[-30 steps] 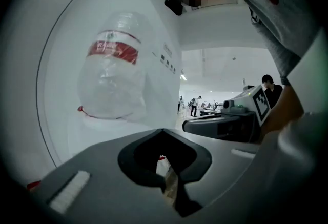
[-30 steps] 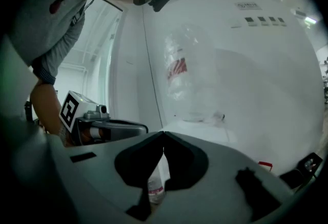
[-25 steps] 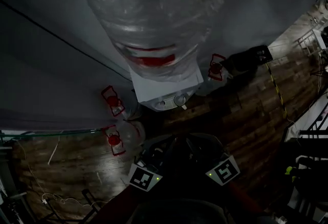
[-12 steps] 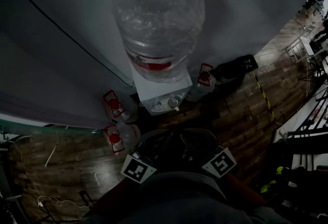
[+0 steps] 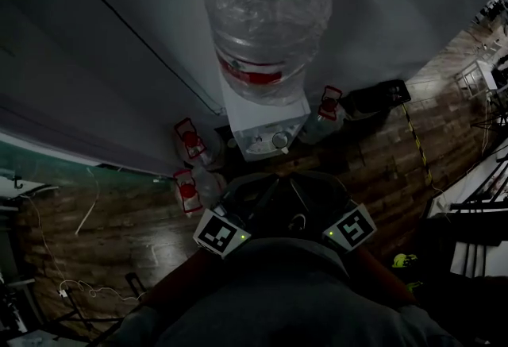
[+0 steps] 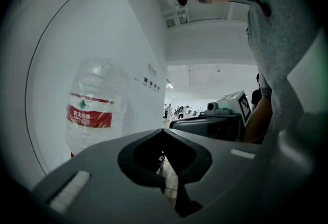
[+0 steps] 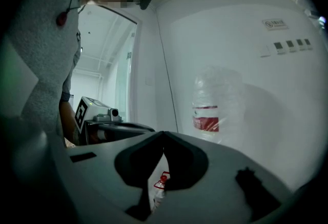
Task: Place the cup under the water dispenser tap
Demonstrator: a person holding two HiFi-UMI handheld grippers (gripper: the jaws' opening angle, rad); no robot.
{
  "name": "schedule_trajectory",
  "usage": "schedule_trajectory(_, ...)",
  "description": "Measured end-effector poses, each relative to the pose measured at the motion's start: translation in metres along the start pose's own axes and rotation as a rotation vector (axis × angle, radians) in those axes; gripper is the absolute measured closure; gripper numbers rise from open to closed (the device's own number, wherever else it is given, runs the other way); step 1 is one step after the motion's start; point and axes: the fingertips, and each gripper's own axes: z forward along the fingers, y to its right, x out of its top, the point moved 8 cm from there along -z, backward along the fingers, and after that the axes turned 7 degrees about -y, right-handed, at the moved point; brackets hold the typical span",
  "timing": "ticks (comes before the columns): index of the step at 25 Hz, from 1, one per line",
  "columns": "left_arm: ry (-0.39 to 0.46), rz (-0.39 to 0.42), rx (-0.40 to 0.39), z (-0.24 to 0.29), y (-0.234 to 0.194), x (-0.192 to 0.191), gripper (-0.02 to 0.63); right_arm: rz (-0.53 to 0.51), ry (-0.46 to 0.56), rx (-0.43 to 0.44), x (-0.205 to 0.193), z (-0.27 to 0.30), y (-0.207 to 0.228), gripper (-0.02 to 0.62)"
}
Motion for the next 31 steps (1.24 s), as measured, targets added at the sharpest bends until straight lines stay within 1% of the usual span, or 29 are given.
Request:
schedule_trajectory(4,0.002,-0.007,0.007,-0.003,0.003,0.002,0.597,0.000,0.000,0.001,0.000,-0.003,-0.002,0.580)
schedule_trajectory(13,0.006,0.012,0.015,-0.011,0.010,0.006,0.598,-0.022,0.003,0.002,0.003,-0.009,-0.013,0.581)
schedule_trajectory(17,0.002,0.023,0.016,-0.013,0.013,0.004,0.597,-0.019,0.004,0.001,0.001,-0.011,-0.018,0.581)
schedule_trajectory(24,0.005,0.015,0.012,-0.011,0.014,0.003,0.597,-0.014,0.009,-0.008,-0.001,-0.008,-0.019,0.581)
schedule_trajectory(31,0.010,0.033,0.012,-0.012,0.017,0.006,0.598,-0.014,0.021,-0.016,0.001,-0.008,-0.023,0.581)
